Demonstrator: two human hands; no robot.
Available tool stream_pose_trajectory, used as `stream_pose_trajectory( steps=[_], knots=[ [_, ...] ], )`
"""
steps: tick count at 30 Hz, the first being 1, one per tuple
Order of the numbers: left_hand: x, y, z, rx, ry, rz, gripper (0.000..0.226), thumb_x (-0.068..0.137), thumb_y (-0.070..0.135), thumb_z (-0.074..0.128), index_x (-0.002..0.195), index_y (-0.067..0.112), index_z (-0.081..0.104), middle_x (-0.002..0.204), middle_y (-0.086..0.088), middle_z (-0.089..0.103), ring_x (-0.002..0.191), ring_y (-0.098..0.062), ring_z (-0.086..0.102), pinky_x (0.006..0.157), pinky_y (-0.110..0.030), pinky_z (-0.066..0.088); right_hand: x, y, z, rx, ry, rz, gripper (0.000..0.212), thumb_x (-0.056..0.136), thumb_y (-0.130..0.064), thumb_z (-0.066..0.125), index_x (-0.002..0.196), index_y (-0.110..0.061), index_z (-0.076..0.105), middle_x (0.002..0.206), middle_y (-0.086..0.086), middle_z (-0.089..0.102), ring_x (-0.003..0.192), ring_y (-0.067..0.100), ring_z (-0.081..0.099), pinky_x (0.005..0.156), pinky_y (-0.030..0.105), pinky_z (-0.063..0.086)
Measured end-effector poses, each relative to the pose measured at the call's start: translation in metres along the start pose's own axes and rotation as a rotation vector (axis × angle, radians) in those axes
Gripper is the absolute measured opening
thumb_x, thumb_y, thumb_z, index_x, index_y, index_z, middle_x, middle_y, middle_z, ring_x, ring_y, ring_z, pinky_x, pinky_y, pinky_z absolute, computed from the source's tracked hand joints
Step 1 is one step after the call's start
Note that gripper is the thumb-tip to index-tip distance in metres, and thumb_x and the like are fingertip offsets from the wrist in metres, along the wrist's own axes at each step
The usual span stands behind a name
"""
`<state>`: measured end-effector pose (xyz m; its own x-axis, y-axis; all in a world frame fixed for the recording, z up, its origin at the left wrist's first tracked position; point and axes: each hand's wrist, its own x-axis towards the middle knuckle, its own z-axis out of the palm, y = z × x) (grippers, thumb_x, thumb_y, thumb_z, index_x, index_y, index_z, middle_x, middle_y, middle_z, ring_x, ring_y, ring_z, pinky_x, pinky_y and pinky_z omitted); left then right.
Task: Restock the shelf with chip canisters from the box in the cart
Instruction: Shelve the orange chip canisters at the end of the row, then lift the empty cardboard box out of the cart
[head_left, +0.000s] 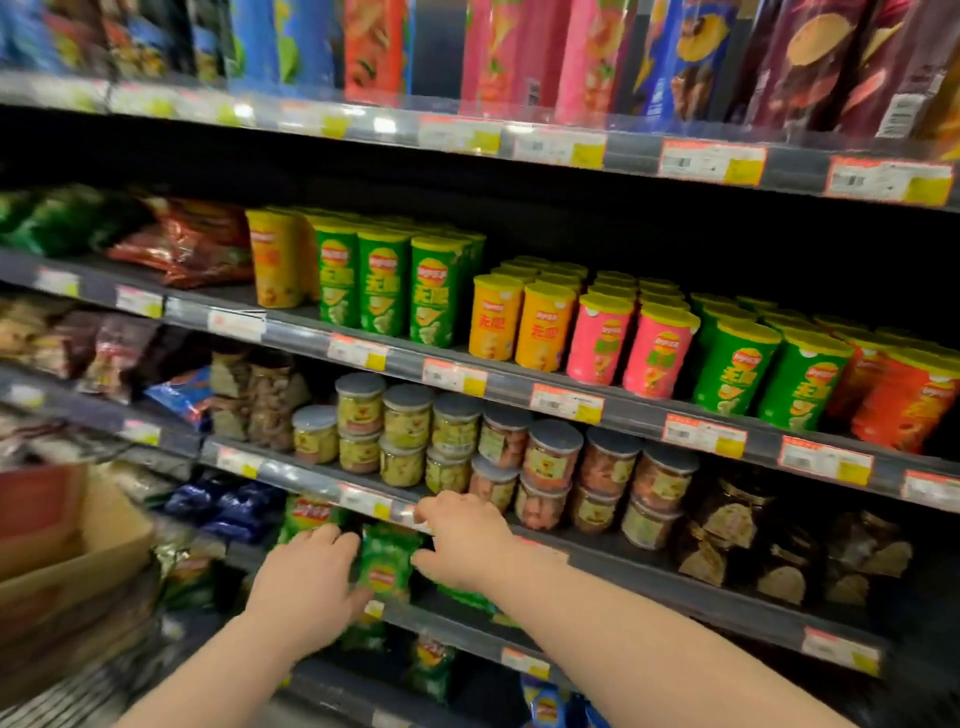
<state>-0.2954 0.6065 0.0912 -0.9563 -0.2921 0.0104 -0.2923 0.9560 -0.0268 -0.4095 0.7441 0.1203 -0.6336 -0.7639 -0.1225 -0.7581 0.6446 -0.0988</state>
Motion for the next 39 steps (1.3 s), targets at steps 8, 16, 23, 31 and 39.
stream_pose_trajectory(
  steps=[8,16,23,31,39],
  knots=[
    [-0.017,-0.086,0.014,-0.020,-0.036,-0.208,0.057,0.088,0.059,0.043,0.135,0.027,0.040,0.137,0.005,0.042,0.124,-0.018,0.045,0.098,-0.031,0.043,0.068,-0.081,-0.002,-0.024,-0.023,-0.248,0.044,0.089,-0.036,0.055,0.127,-0.014,0.049,0.125,0.012,0.052,0.112,0.036,0.052,0.088,0.047,0.047],
    [-0.008,-0.172,0.014,-0.028,-0.045,-0.472,0.051,0.085,0.060,0.043,0.125,0.030,0.047,0.125,0.007,0.049,0.120,-0.017,0.048,0.094,-0.032,0.042,0.168,-0.149,0.001,-0.030,-0.090,-0.432,0.043,0.089,-0.035,0.056,0.126,-0.015,0.047,0.123,0.014,0.049,0.112,0.038,0.049,0.089,0.046,0.043],
    [0.022,-0.232,0.017,-0.064,-0.063,-0.615,0.056,0.084,0.060,0.043,0.132,0.031,0.041,0.128,0.009,0.047,0.120,-0.015,0.047,0.096,-0.028,0.042,0.255,-0.187,-0.002,-0.018,-0.089,-0.540,0.039,0.085,-0.035,0.058,0.118,-0.015,0.051,0.114,0.012,0.053,0.107,0.036,0.052,0.090,0.047,0.047],
    [0.029,-0.281,0.021,-0.081,-0.098,-0.790,0.053,0.087,0.058,0.045,0.131,0.029,0.045,0.124,0.007,0.049,0.116,-0.016,0.049,0.095,-0.030,0.045,0.317,-0.233,0.004,-0.092,-0.130,-0.665,0.042,0.087,-0.033,0.056,0.126,-0.017,0.046,0.124,0.012,0.051,0.112,0.036,0.052,0.080,0.043,0.044],
    [0.005,-0.344,0.036,-0.082,-0.146,-0.874,0.052,0.088,0.054,0.047,0.130,0.024,0.046,0.126,0.000,0.050,0.116,-0.022,0.049,0.096,-0.036,0.044,0.342,-0.293,0.018,-0.136,-0.188,-0.714,0.051,0.089,-0.044,0.056,0.133,-0.021,0.042,0.131,0.007,0.050,0.115,0.031,0.051,0.093,0.043,0.045]
  ],
)
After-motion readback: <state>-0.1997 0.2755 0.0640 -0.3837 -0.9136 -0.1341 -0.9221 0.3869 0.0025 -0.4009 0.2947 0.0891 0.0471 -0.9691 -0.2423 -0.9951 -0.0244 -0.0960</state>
